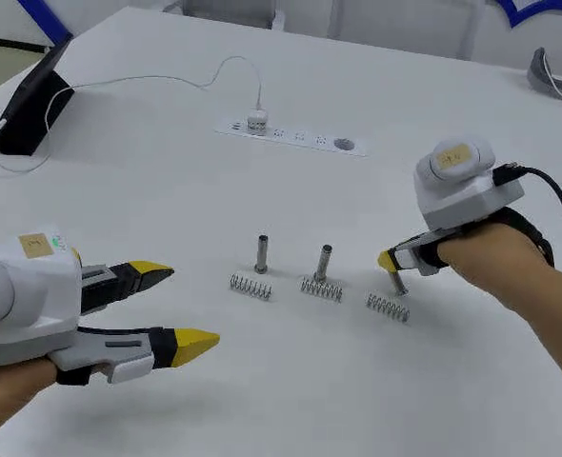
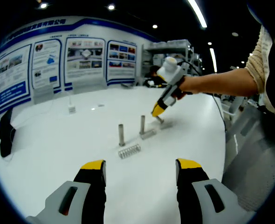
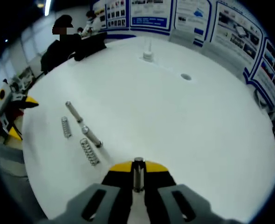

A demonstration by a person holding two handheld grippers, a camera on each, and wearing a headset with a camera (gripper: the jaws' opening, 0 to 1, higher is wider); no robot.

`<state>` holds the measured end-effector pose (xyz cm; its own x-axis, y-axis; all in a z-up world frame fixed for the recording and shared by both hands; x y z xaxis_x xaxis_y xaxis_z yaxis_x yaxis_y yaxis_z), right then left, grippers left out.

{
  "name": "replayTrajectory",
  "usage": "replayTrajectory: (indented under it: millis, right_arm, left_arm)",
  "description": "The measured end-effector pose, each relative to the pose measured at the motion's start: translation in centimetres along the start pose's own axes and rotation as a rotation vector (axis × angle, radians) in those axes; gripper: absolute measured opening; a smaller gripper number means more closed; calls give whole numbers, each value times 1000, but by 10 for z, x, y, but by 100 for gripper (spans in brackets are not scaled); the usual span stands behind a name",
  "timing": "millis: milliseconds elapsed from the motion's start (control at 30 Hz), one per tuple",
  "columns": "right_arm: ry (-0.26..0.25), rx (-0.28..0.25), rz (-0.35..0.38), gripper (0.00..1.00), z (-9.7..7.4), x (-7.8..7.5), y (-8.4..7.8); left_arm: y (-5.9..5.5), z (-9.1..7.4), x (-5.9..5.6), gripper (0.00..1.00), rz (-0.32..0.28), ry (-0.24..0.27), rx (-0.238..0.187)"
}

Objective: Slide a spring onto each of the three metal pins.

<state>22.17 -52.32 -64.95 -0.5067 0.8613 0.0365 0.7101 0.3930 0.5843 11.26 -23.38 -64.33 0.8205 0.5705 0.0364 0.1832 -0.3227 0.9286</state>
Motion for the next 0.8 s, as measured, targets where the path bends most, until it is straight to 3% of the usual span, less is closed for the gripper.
replayTrajectory:
  millis: [800]
  right_arm:
    - [16, -78, 40, 9, -13, -3, -9]
  left_arm:
    - [9, -4, -6, 62, 27, 1, 6]
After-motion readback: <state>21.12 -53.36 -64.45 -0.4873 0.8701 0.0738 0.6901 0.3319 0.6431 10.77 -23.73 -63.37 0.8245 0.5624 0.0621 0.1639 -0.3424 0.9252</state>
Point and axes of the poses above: the centre of the closed fingertips' face, and the gripper's own axes: z roughly forward along the fingers, x roughly to its left, y roughly out of its top, the point moved 7 cm from there along -z, roughly backward along the fingers, and after that the axes turned 6 degrees about z, right-handed, at the moved point
